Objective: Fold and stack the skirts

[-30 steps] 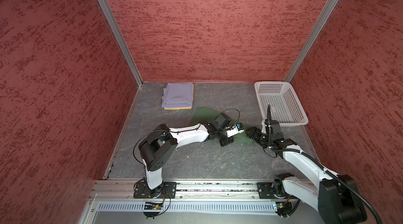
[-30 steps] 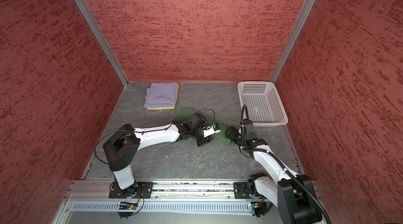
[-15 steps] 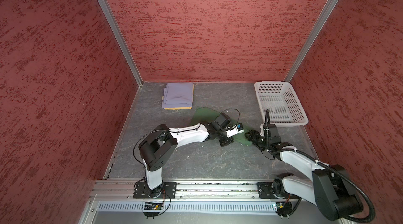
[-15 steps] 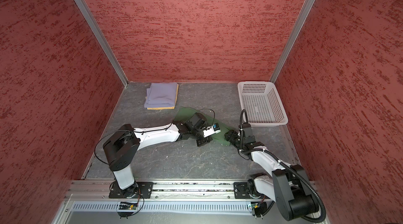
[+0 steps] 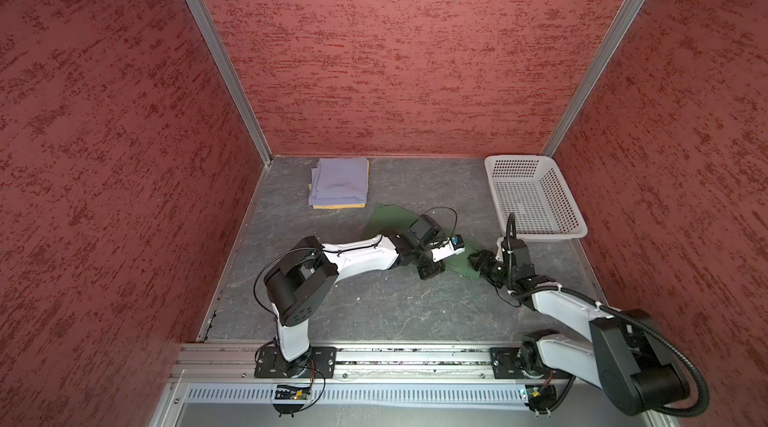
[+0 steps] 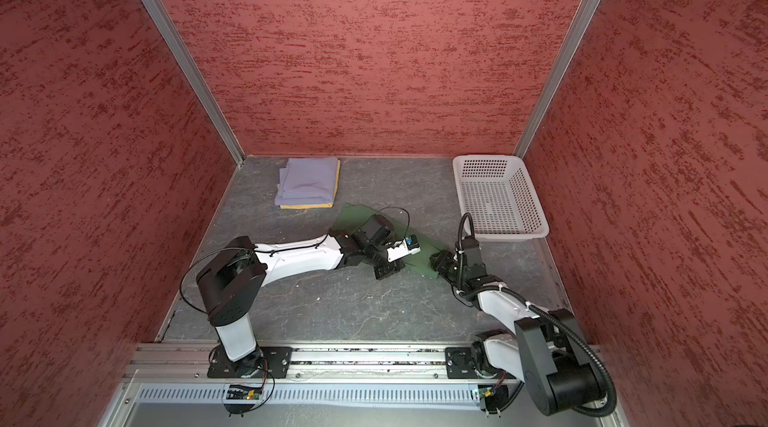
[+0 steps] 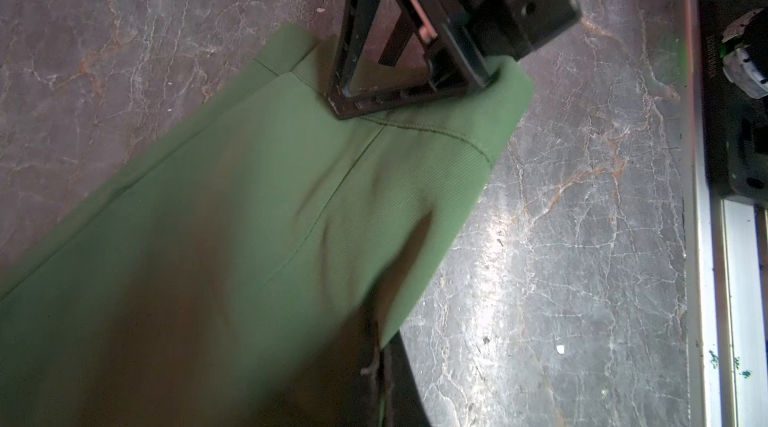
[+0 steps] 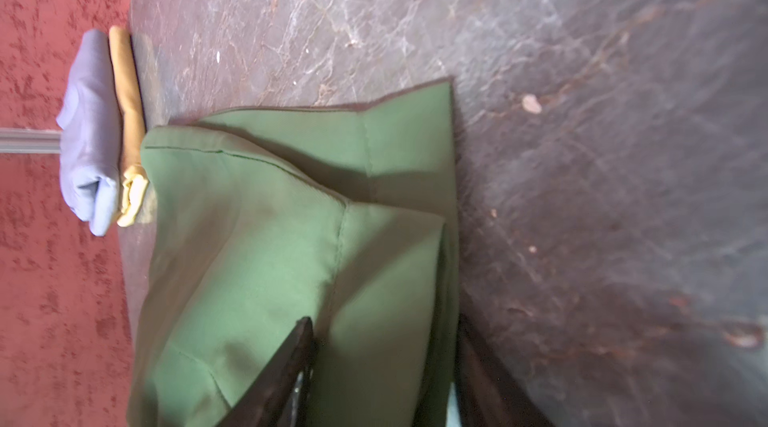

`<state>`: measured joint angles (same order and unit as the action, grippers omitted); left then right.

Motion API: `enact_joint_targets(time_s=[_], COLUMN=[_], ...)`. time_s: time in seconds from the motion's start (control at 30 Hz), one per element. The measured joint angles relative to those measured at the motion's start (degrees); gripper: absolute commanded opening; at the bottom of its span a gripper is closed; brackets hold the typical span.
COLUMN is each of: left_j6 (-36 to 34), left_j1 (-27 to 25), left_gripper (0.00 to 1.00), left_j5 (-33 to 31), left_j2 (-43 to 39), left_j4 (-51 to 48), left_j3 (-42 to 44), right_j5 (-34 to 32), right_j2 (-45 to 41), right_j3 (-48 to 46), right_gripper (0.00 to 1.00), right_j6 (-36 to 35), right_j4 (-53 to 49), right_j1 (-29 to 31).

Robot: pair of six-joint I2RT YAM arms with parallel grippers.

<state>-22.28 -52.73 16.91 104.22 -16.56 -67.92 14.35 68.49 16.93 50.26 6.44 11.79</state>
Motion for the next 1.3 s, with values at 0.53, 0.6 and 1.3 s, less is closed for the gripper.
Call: enact_joint_targets(time_s=[0.53,0.6,1.3], left_j6=[7.34,10.8,29.75], left_j1=[-0.44,0.48,-2.29], left_gripper=[0.67,0.66,0.0], left_j5=[1.03,0.79,-13.99], left_j2=[-2.38,-4.57,7.17], left_j4=[4.0,7.61,28.39], left_j3=[7.82,11.3,11.43], right_j5=[-4.98,-6.23,-9.7], right_j2=[-1.55,-2.4,-7.96], right_j3=[0.35,0.83,9.2], right_gripper=[0.0,0.0,0.0], right_j6=[-3.87,-5.16,-13.68], right_j4=[-2.93,-4.79,-20.24], right_j1=[0.0,0.0,0.0])
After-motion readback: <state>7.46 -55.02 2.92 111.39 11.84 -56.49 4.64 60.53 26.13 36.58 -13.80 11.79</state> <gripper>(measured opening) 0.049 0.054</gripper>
